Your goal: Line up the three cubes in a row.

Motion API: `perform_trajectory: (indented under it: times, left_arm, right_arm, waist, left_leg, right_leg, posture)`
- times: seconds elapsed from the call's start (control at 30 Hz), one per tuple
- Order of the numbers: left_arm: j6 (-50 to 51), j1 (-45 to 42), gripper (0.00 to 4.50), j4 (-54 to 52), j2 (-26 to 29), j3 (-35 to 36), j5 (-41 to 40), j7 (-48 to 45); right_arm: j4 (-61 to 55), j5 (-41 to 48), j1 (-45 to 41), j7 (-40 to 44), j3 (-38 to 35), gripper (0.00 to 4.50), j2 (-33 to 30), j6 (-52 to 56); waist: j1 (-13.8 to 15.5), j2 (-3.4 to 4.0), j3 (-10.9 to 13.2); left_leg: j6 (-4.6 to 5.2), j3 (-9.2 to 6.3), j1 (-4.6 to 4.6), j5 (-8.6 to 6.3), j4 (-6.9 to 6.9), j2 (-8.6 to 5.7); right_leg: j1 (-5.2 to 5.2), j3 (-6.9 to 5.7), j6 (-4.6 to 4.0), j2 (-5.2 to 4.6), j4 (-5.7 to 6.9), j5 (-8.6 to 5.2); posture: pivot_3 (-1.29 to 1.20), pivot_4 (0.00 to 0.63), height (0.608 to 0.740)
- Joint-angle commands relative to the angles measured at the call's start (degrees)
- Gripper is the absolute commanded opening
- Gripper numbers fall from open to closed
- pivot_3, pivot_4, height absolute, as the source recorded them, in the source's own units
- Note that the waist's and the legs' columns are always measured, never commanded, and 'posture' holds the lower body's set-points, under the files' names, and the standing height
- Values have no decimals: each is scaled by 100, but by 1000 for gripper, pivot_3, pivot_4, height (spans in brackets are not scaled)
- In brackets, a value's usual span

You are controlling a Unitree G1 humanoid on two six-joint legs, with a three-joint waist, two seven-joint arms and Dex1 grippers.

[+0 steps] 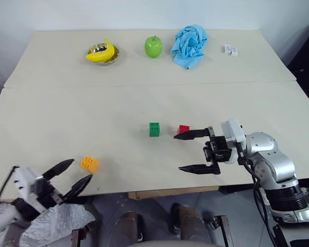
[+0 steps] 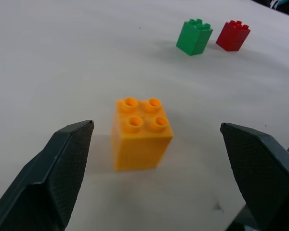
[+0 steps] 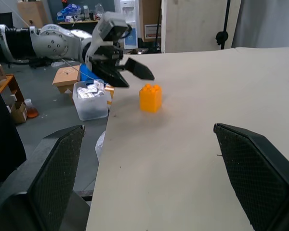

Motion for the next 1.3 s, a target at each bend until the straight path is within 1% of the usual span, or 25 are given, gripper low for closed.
perform_trajectory:
  times: [0.03, 0.07, 0.1, 0.23, 0.33, 0.37, 0.47, 0.53, 0.6, 0.67, 0.7, 0.77, 0.87, 0.97, 1.03, 1.13, 1.3]
  left_arm:
    - [-219, -153, 4482, 163, 23, -233, 242, 154]
    - [-242, -234, 4098, 250, 7, -272, 273, 224]
    - [-296, -300, 3917, 320, -3, -296, 309, 282]
    - [-438, -430, 2688, 491, 103, -377, 305, 189]
    - [-347, -639, 1712, 643, 455, -434, 82, -267]
    - [-315, -775, 1524, 723, 577, -443, 24, -365]
    - [-111, -1659, 1510, 1204, 1229, -660, -95, -962]
    - [-26, -2366, 1510, 1600, 1576, -964, -74, -1422]
    - [-209, -3512, 1510, 2378, 1781, -1558, 198, -2074]
    - [-668, -4782, 1510, 3502, 1711, -2266, 678, -2790]
    - [-811, -5176, 1510, 3930, 1661, -2479, 830, -3009]
    - [-1276, -5968, 1510, 5002, 1423, -2795, 1188, -3207]
    - [-2025, -6935, 1510, 6554, 1052, -3072, 1645, -3381]
    - [-2633, -7630, 1510, 7827, 801, -3213, 2034, -3403]
    - [-2869, -7910, 1510, 8363, 708, -3243, 2193, -3466]
    - [-3100, -8116, 1510, 8793, 652, -3215, 2339, -3632]
    - [-3250, -8215, 1510, 9035, 638, -3146, 2446, -3871]
  right_arm:
    - [-162, 70, -4, -39, -161, 4500, -68, 20]
    - [-174, 62, -5, -58, -169, 4500, -75, 26]
    - [-192, 61, 3, -83, -183, 4500, -90, 43]
    - [-339, 79, 181, -237, -329, 4500, -192, 64]
    - [-464, 103, 391, -295, -449, 4500, -278, 77]
    - [-498, 123, 441, -318, -493, 4500, -298, 96]
    - [-570, 160, 610, -369, -683, 4500, -413, 141]
    - [-583, 209, 704, -417, -820, 4500, -479, 176]
    - [-582, 262, 823, -490, -996, 4500, -524, 198]
    - [-577, 228, 966, -531, -1113, 4500, -551, 147]
    - [-580, 210, 998, -552, -1128, 4500, -549, 135]
    - [-615, 177, 1041, -635, -1146, 4500, -506, 93]
    - [-757, 159, 1163, -838, -1217, 4500, -436, 32]
    - [-960, 159, 1414, -1022, -1333, 4500, -421, -26]
    - [-1089, 164, 1583, -1117, -1390, 4500, -424, -52]
    - [-1238, 199, 1766, -1252, -1458, 4500, -428, -68]
    - [-1297, 189, 1927, -1316, -1506, 4500, -450, -133]
  waist:
    - [6, 0, 0]
    - [7, 0, 0]
    - [6, 0, 0]
    - [9, 0, 0]
    - [28, 0, 0]
    - [19, 1, 0]
    - [68, 2, 0]
    - [81, 3, -1]
    - [104, 5, -1]
    - [157, 6, -3]
    - [159, 6, -4]
    - [129, 9, -6]
    - [57, 9, -6]
    - [-12, 7, -5]
    - [-13, 6, -4]
    - [-9, 6, -4]
    - [21, 5, -3]
  left_leg:
    - [0, 0, 0, 0, 0, 0]
    - [0, 0, -1, 0, 0, -1]
    - [1, 0, -1, 0, 0, -1]
    - [2, 0, -2, 0, -1, -1]
    - [2, -1, -3, -1, -1, -1]
    - [2, -2, -3, -1, 1, -1]
    - [3, -1, -3, 0, 5, -1]
    - [3, -1, -3, 1, 10, -1]
    - [4, 1, -3, 1, 9, -6]
    - [8, 10, -4, 4, 9, -16]
    - [9, 24, -5, 4, 9, -29]
    - [9, 51, -7, 5, 7, -35]
    - [6, 66, -10, 6, -3, -27]
    - [2, 66, -13, 8, -8, -19]
    - [2, 67, -14, 8, -9, -16]
    - [3, 70, -13, 8, -8, -16]
    - [3, 65, -13, 8, 1, -15]
  right_leg:
    - [-1, 0, 0, 0, 1, 0]
    - [-1, 0, 0, 0, 0, 0]
    - [-1, 1, 0, 0, 1, 0]
    - [-3, 0, 0, 0, 0, 0]
    - [-2, -1, 0, 0, -2, 0]
    - [-2, -2, 0, 0, 0, 0]
    - [-2, -2, 0, 0, 4, 0]
    - [-2, 0, 0, 2, 9, 0]
    - [-2, 1, 0, 1, 12, 0]
    - [0, -2, 0, 10, 13, 1]
    - [-2, -1, 0, 17, 11, 1]
    - [1, -5, 1, 29, 5, 2]
    - [-1, -12, 1, 45, -9, 1]
    - [-3, -14, 2, 56, -20, 0]
    - [-3, -14, 3, 58, -23, 0]
    - [-3, -10, 3, 57, -21, 0]
    - [-1, -7, 6, 54, -16, 2]
  posture:
    - [0, 150, 740]
    - [0, 150, 740]
    - [0, 150, 740]
    - [0, 150, 740]
    - [0, 150, 740]
    - [0, 150, 740]
    - [0, 150, 740]
    - [0, 150, 740]
    - [0, 150, 740]
    - [0, 150, 740]
    - [0, 150, 740]
    - [0, 150, 740]
    - [0, 150, 740]
    - [0, 150, 740]
    - [0, 150, 740]
    - [0, 150, 740]
    - [0, 150, 740]
